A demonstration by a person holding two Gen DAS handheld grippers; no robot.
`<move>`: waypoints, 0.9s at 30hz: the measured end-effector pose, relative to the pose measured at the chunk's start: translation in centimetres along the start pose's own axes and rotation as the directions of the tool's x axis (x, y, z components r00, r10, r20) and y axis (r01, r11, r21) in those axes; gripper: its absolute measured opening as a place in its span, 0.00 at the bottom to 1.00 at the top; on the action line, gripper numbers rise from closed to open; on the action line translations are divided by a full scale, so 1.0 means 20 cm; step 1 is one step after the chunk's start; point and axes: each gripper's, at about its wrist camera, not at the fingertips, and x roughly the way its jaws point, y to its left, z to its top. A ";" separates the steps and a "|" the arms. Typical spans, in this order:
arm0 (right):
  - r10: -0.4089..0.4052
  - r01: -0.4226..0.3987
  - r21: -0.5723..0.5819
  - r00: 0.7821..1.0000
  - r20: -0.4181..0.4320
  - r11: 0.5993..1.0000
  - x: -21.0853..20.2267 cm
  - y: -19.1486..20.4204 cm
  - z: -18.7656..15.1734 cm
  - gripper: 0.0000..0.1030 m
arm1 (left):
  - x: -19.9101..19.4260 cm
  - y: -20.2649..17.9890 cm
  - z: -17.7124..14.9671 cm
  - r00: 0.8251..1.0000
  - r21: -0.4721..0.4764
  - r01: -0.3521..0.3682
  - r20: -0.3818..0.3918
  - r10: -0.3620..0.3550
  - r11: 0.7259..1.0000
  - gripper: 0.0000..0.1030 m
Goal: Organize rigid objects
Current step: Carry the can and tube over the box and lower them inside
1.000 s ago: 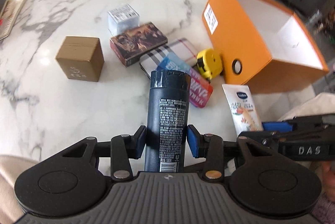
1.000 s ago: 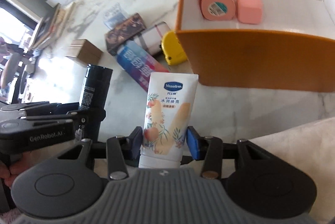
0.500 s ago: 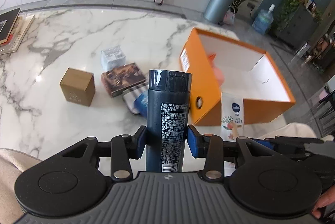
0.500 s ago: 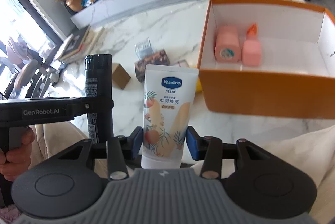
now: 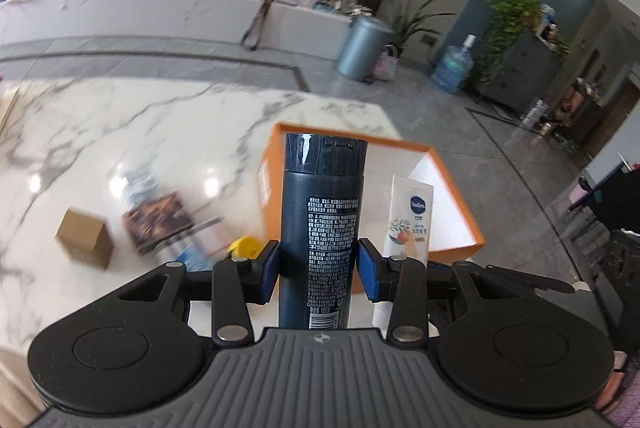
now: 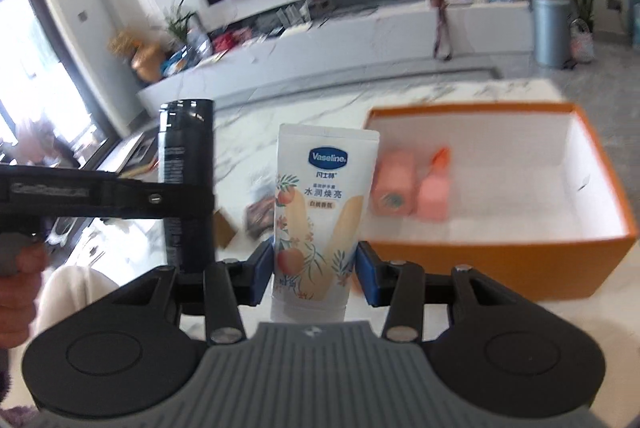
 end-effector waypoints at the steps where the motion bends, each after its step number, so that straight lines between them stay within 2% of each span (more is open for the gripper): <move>1: -0.013 0.013 0.005 1.000 0.013 1.000 -0.01 -0.03 0.02 0.45 | 0.01 -0.03 0.02 1.000 0.016 0.005 0.007 -0.005 1.000 0.45; 6: -0.054 0.051 0.065 0.998 0.045 0.997 -0.04 -0.23 0.10 0.45 | 0.13 -0.16 0.13 0.999 0.062 0.030 0.015 -0.031 0.998 0.45; 10: -0.086 0.082 0.102 0.996 0.036 0.991 -0.03 -0.39 0.16 0.45 | 0.26 -0.22 0.20 0.998 0.070 0.061 0.002 -0.061 0.996 0.45; 17: -0.042 0.052 0.148 0.997 -0.072 0.988 0.12 -0.62 0.27 0.45 | 0.57 -0.24 0.25 0.992 0.025 0.038 -0.121 -0.035 0.999 0.45; 21: -0.047 0.067 0.164 0.991 -0.125 0.984 0.21 -0.71 0.29 0.45 | 0.73 -0.21 0.26 0.984 0.005 0.019 -0.177 -0.018 1.000 0.45; 24: -0.051 0.079 0.158 0.983 -0.176 0.984 0.31 -0.76 0.32 0.45 | 0.85 -0.22 0.27 0.978 0.002 0.018 -0.208 -0.017 1.000 0.45; 27: -0.091 0.117 0.100 0.969 -0.231 0.988 0.41 -0.79 0.35 0.45 | 0.98 -0.24 0.30 0.968 -0.014 0.030 -0.248 -0.032 0.999 0.45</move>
